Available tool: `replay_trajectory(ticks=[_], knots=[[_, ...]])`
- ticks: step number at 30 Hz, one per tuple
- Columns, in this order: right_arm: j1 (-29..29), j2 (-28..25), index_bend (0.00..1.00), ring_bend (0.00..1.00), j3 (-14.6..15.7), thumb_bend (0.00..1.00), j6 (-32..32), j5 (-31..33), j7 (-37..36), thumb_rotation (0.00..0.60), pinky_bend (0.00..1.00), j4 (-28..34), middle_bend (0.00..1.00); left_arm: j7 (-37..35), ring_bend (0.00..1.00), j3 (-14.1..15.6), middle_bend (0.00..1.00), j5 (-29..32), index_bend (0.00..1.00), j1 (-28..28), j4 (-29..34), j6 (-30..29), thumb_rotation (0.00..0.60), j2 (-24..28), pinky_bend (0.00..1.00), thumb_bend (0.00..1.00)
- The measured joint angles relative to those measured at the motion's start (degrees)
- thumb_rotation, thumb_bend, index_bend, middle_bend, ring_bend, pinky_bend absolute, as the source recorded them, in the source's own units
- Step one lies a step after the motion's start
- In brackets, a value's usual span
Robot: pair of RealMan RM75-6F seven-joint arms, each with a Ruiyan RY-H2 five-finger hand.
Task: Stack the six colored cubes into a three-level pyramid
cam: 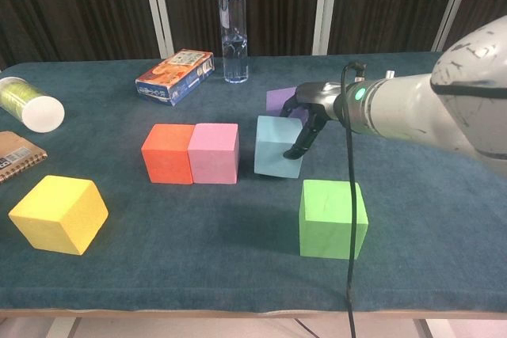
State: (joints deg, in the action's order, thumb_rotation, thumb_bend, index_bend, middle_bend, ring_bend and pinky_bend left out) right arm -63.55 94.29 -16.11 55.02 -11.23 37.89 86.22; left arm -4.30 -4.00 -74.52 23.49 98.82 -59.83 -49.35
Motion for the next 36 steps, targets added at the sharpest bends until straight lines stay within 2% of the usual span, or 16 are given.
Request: replay_trajectory(ticks=[10, 36], knots=[[-0.1, 0.5, 0.50, 0.00, 0.1, 0.21, 0.0, 0.0, -0.1, 0.600, 0.00, -0.2, 0.01, 0.1, 0.00, -0.1, 0.06, -0.1, 0.10, -0.2, 0.0, 0.0, 0.600, 0.0, 0.10, 0.04], [2.4, -3.3, 0.51, 0.00, 0.6, 0.21, 6.2, -3.6, -0.4, 0.600, 0.00, 7.8, 0.01, -1.4, 0.00, -0.1, 0.06, -1.4, 0.09, -0.4, -0.6, 0.5, 0.600, 0.1, 0.10, 0.04]])
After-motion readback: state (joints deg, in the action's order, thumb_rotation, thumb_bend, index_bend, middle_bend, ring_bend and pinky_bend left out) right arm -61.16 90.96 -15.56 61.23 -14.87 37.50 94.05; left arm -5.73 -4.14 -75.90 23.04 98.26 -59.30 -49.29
